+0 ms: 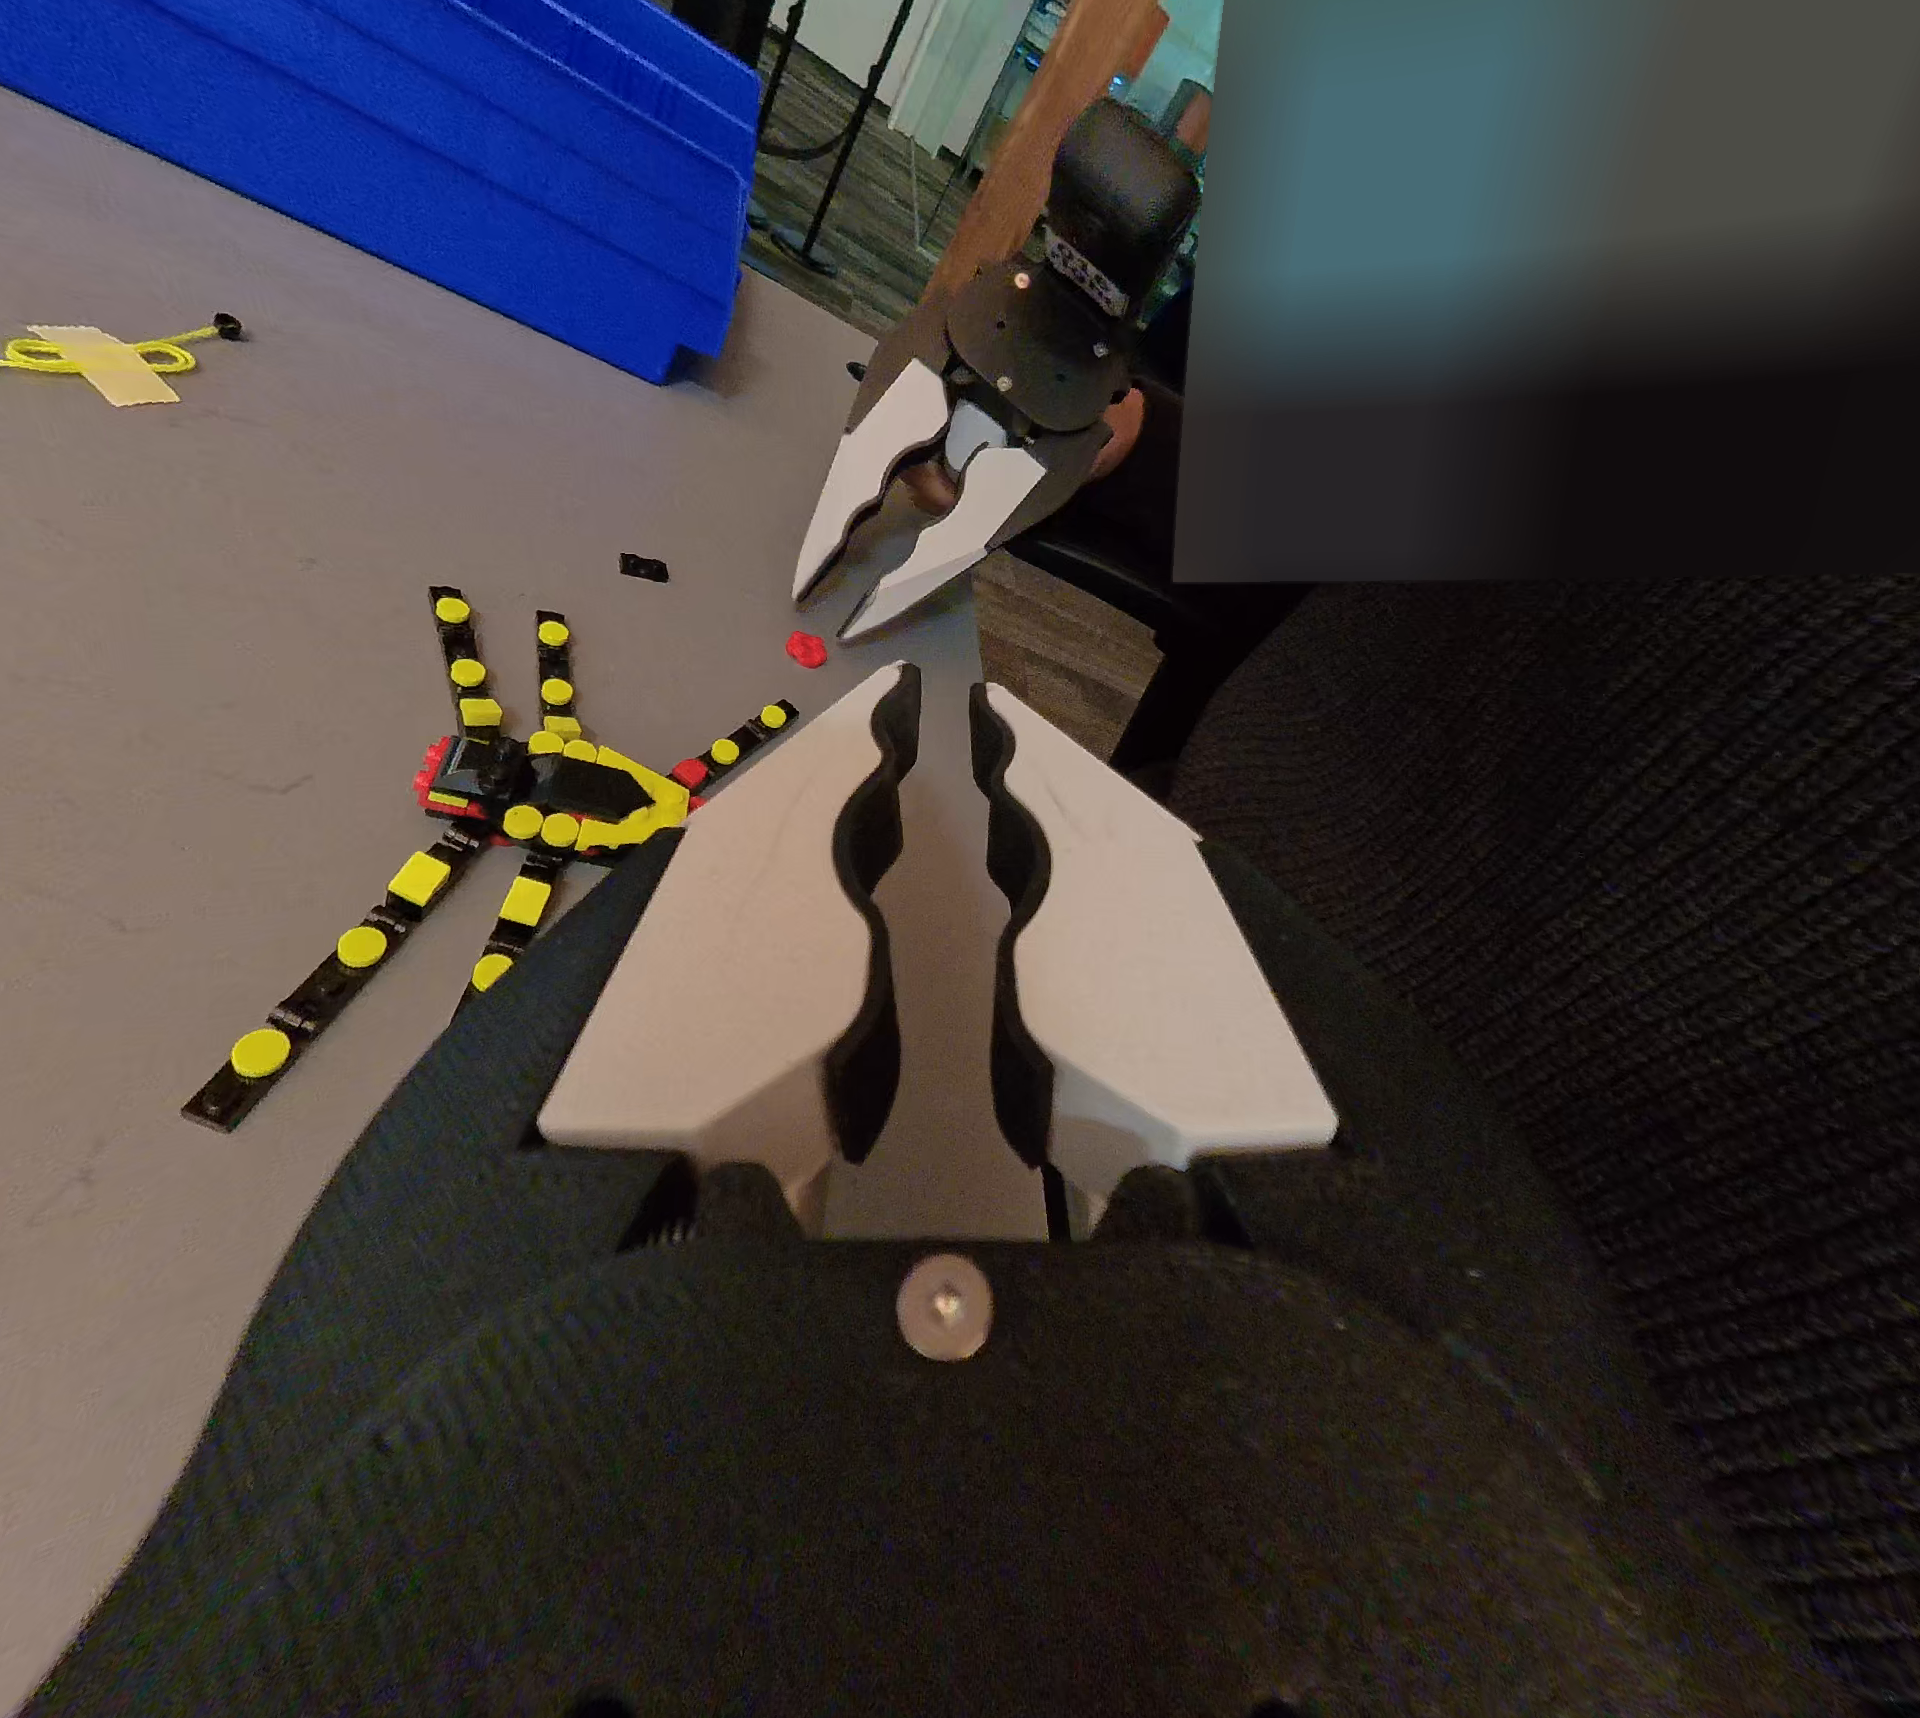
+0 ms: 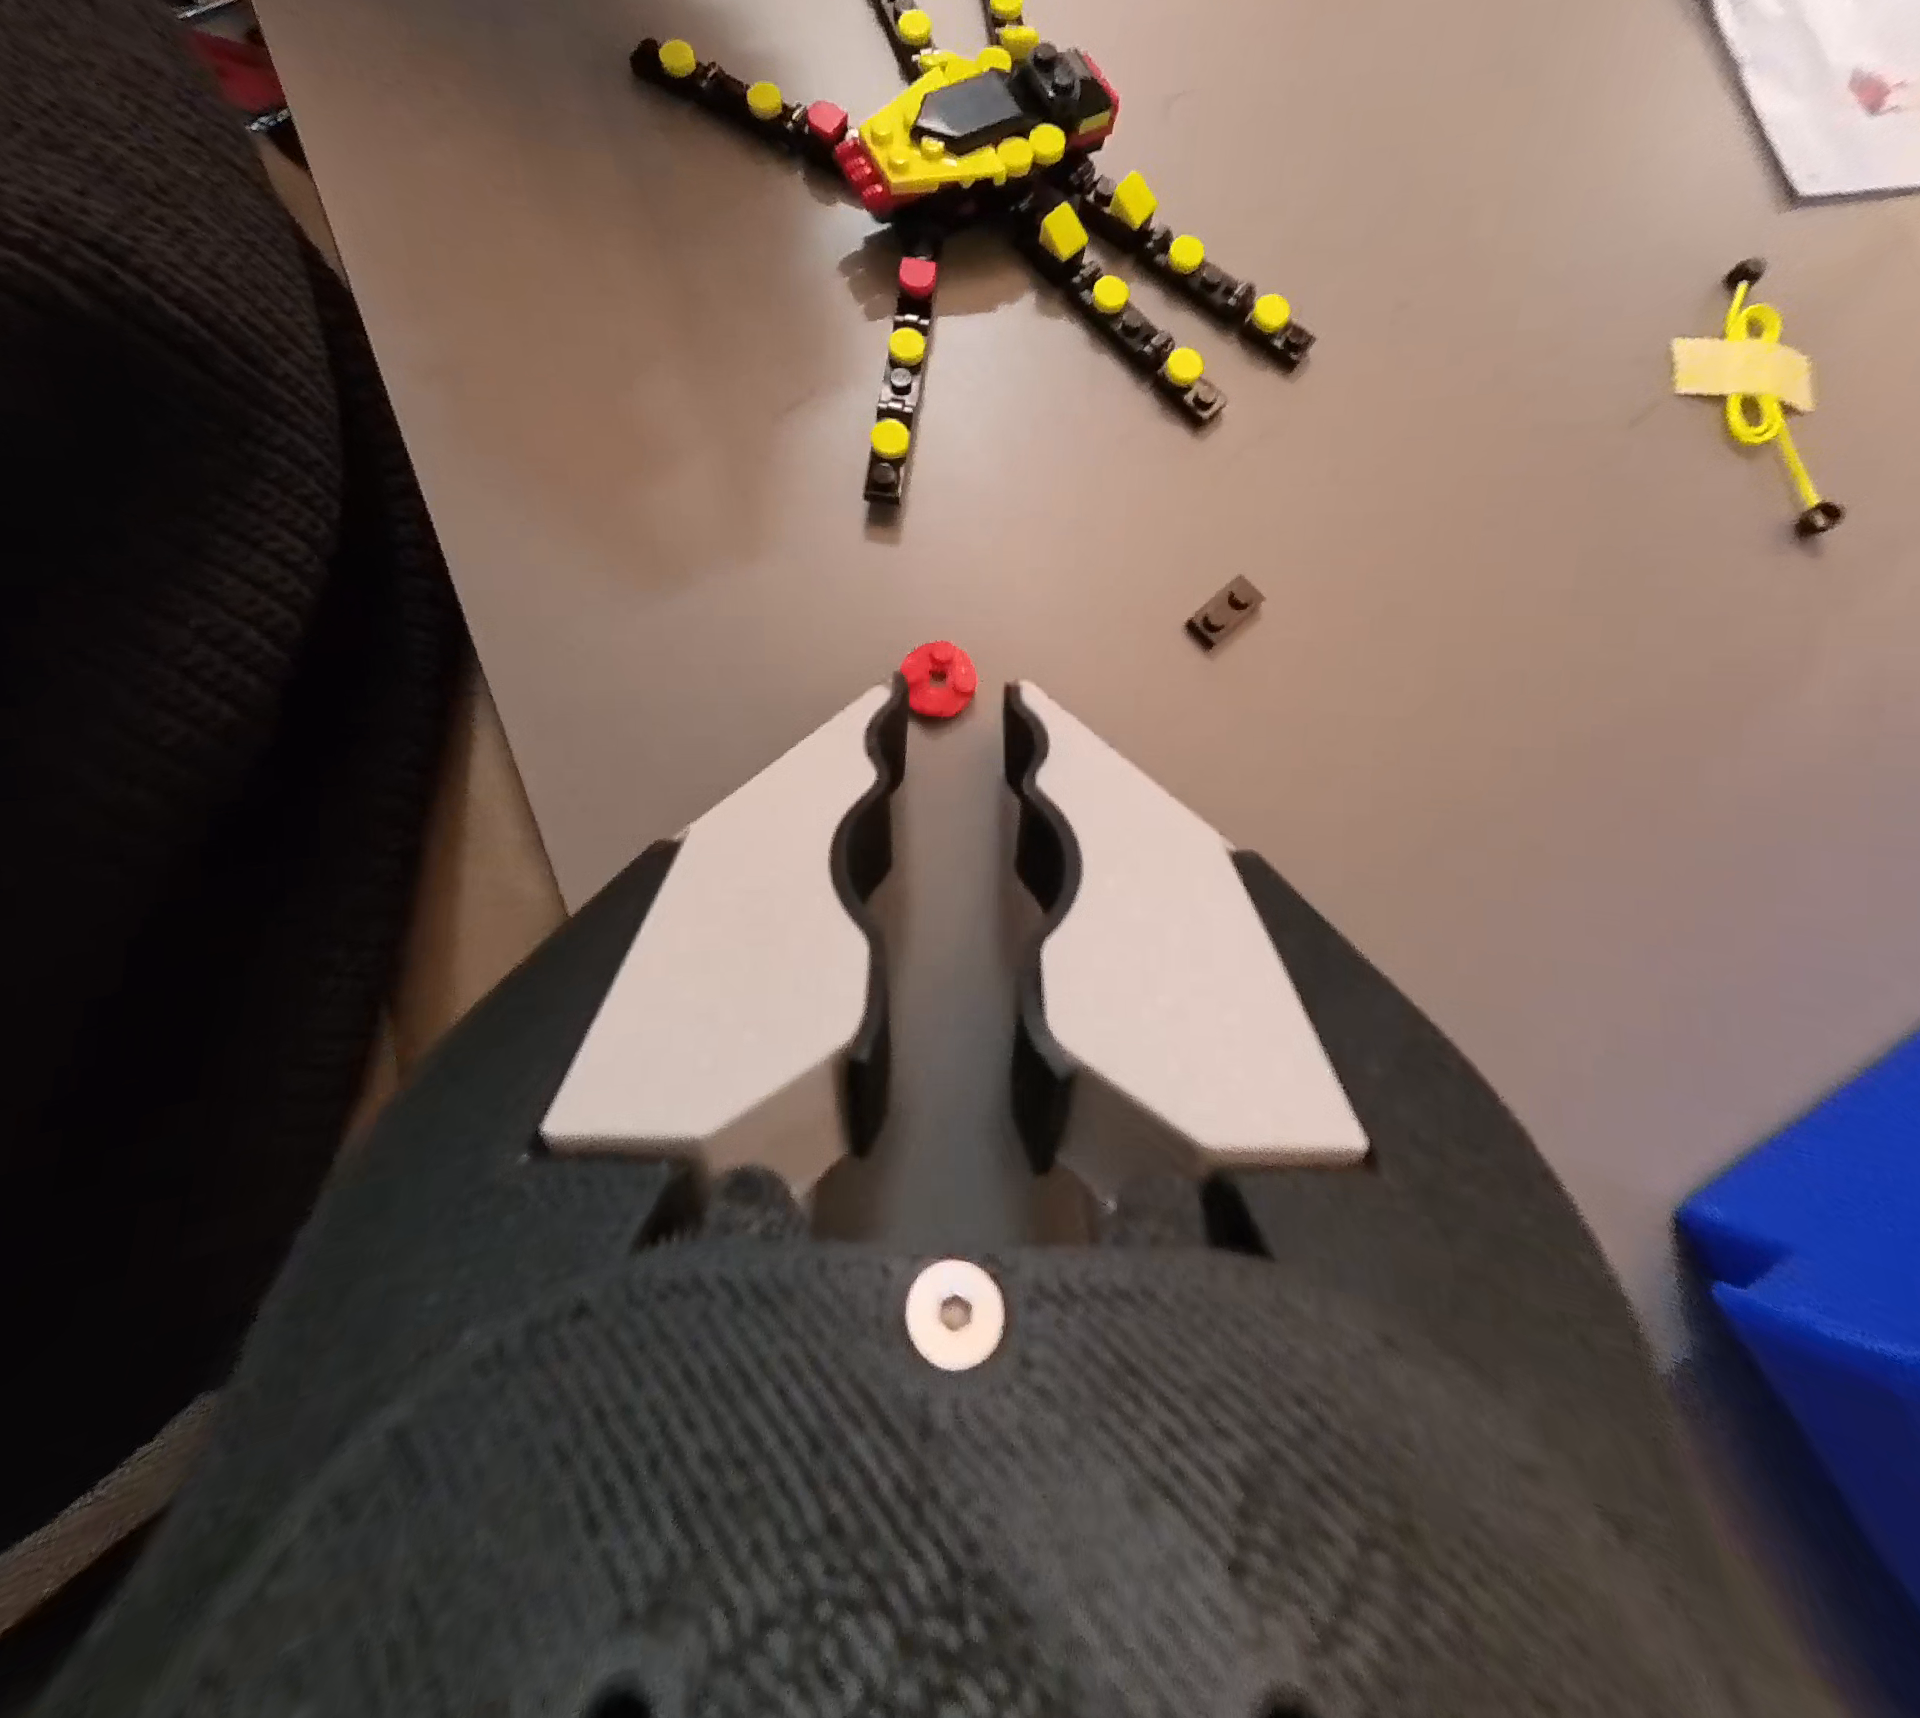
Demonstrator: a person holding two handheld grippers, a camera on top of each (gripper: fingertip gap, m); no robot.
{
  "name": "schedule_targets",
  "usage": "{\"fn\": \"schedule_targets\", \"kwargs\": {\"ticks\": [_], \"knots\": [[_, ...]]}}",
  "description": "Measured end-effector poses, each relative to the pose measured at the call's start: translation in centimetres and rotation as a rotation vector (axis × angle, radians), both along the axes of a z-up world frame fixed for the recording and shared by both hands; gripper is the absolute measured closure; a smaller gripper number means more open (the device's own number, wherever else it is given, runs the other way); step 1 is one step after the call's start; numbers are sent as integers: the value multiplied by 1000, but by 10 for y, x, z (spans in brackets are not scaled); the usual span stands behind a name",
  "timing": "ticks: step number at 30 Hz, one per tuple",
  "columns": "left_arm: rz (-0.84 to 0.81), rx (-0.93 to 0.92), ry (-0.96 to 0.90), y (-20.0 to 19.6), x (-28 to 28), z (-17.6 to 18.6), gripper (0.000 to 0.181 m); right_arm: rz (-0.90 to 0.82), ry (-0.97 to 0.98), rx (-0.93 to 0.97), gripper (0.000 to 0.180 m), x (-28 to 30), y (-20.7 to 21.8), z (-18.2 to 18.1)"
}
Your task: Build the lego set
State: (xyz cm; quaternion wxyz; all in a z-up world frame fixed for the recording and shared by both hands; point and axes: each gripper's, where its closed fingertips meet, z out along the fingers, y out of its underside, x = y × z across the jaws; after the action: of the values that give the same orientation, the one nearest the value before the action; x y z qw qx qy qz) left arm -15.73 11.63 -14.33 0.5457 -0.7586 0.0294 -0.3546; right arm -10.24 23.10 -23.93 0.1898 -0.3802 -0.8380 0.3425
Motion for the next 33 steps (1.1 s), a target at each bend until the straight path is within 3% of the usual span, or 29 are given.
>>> {"fn": "schedule_targets", "kwargs": {"ticks": [25,33], "knots": [[-2,-3,3,0,0,-1,174,-5,-54,-24,165,-3,-9,-10],[5,-5,-2,0,-2,-1,175,-102,14,-12,165,-17,14,4]]}}
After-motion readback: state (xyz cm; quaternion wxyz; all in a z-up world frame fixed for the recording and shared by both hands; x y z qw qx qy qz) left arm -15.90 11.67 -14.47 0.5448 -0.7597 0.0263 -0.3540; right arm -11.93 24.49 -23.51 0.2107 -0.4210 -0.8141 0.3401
